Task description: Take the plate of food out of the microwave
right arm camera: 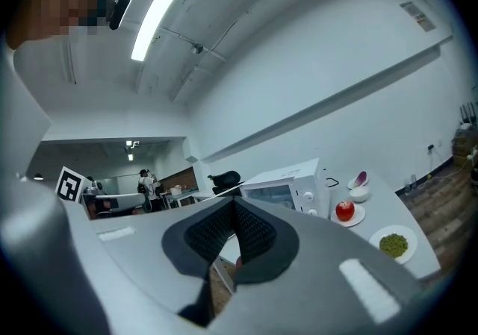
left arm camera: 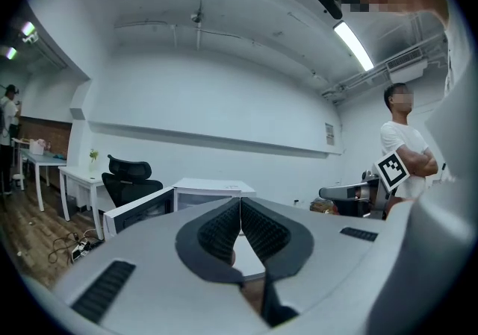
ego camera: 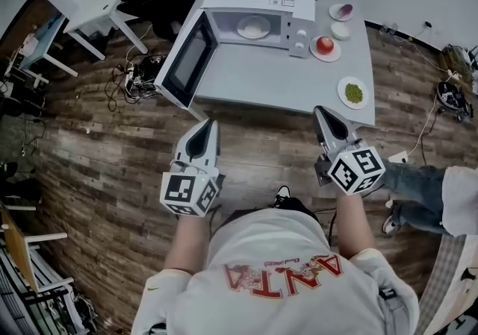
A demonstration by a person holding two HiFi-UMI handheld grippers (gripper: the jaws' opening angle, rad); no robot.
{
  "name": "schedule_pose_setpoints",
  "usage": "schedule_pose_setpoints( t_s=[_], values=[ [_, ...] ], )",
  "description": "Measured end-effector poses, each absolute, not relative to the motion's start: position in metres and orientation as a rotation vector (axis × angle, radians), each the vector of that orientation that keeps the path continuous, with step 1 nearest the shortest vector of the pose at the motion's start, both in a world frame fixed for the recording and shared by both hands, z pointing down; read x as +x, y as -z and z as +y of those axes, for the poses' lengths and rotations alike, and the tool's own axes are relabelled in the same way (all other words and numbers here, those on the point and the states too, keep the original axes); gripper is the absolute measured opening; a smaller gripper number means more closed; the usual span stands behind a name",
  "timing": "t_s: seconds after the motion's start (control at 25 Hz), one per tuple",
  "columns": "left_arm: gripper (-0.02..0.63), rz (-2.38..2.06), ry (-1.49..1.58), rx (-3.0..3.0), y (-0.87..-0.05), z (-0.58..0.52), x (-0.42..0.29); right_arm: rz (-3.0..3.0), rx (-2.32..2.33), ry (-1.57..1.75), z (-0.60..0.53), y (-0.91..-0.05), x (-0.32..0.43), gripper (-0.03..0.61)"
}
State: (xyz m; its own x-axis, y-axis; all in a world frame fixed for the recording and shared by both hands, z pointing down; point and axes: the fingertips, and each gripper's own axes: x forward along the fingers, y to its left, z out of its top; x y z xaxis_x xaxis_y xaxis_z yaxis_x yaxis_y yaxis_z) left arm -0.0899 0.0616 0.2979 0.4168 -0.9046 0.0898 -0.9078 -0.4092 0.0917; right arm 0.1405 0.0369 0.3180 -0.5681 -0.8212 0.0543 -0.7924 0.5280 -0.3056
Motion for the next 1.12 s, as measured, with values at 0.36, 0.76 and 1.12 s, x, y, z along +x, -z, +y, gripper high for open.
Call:
schedule_pose_setpoints(
  t_s=[0.36, 0.76, 1.12],
  values=[
    [0.011, -1.618, -0.089, 2.491, -0.317, -0.008, -0.049, 2.660, -1.402, 0.561, -0.038, -0.347, 0.178, 0.000],
    [0.011, -1.551, -0.065, 2.529, -0.334, -0.074, -0.062, 2.647, -1.507, 0.615, -0.086, -0.370, 0.161, -0.001],
    [0.011, -1.462, -0.102, 2.588, -0.355, -0.146, -0.113, 2.560, -1.639, 0.663, -0.153, -0.371, 0.095, 0.000]
  ],
)
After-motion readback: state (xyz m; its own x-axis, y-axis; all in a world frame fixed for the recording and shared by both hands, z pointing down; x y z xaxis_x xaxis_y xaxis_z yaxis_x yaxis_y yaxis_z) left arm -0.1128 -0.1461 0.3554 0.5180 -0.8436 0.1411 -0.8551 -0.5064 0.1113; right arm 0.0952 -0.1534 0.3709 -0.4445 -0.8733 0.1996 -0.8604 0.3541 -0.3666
